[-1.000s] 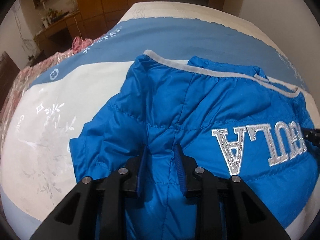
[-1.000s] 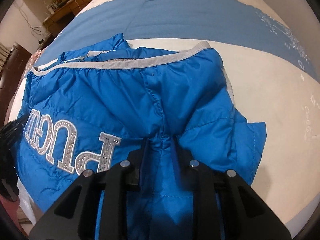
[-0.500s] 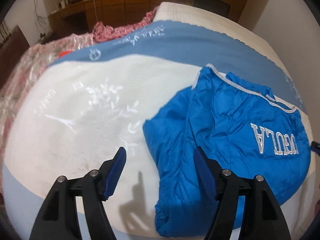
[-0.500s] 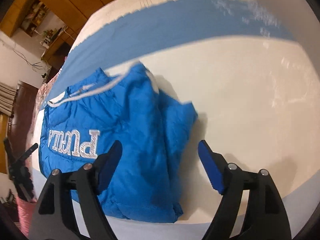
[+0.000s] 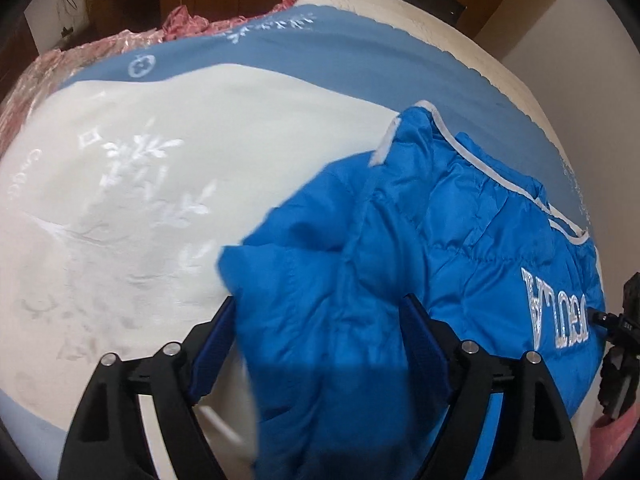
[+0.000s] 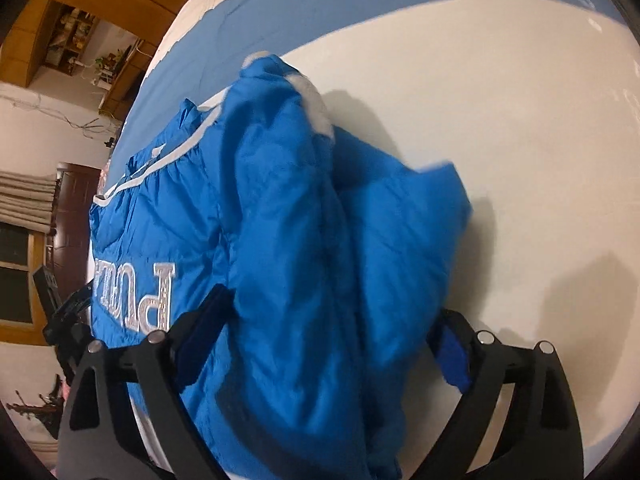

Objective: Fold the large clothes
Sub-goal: 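Grasp the jacket side with both grippers and fold it over the lettered back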

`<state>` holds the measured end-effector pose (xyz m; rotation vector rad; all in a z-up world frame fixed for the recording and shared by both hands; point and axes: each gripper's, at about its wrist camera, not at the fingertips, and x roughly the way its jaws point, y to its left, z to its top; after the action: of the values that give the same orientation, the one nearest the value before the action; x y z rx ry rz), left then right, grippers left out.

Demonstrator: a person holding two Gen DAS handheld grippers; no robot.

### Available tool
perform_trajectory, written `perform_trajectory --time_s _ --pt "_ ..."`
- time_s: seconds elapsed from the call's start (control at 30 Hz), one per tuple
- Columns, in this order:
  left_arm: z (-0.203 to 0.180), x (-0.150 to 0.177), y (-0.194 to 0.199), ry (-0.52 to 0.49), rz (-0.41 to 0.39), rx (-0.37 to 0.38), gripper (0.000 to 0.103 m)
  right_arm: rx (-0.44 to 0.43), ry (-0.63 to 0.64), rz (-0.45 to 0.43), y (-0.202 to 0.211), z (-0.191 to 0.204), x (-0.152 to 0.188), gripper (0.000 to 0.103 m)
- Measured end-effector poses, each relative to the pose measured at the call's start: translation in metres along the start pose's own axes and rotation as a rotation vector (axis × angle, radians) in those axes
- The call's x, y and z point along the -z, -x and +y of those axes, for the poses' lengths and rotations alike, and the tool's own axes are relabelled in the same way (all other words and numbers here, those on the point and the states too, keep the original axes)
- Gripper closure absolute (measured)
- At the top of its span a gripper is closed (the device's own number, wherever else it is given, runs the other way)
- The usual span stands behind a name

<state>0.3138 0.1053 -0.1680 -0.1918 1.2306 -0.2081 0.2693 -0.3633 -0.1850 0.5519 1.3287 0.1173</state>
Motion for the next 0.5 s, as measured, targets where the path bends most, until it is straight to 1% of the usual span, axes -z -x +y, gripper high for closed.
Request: perform_trajectory --time_s 0.03,0.07,0.1,0.13,0.17,0.2,0.23,0.3,0.4,0.5 --pt "-0.003 -0.001 0.0 -0.003 -0.001 0.006 0.033 0.003 0.01 -0.004 0.0 0.003 -0.001 0.024" --pt "-0.008 0.0 0.0 -0.005 0.001 0.027 0.041 -0.005 0.016 -0.007 0.001 0.007 -0.002 0.036" --pt "-0.012 0.0 0.003 -0.002 0.001 0.043 0.056 -0.017 0.018 -0.007 0.003 0.009 -0.003 0.05" --pt "-0.016 0.0 0.006 -0.003 0.001 0.041 0.068 -0.025 0.019 -0.011 0.006 0.011 -0.003 0.054" --pt "-0.019 -0.001 0.008 -0.011 0.0 0.03 0.072 -0.025 0.023 -0.015 0.009 0.013 -0.003 0.063" --pt "-0.021 0.0 0.012 -0.021 -0.005 0.016 0.079 -0.029 0.03 -0.025 0.015 0.015 -0.001 0.071" --pt "-0.024 0.001 0.016 -0.027 -0.013 0.005 0.083 -0.038 0.033 -0.036 0.02 0.016 0.001 0.074" --pt "-0.024 0.002 0.026 -0.019 -0.033 0.003 0.087 -0.064 0.036 -0.062 0.034 0.018 0.006 0.081" --pt "-0.025 0.005 0.044 -0.003 -0.066 0.009 0.089 -0.084 0.054 -0.095 0.055 0.025 0.011 0.084" --pt "-0.034 0.007 0.066 -0.021 -0.109 0.013 0.09 -0.088 0.092 -0.126 0.078 0.037 0.021 0.085"
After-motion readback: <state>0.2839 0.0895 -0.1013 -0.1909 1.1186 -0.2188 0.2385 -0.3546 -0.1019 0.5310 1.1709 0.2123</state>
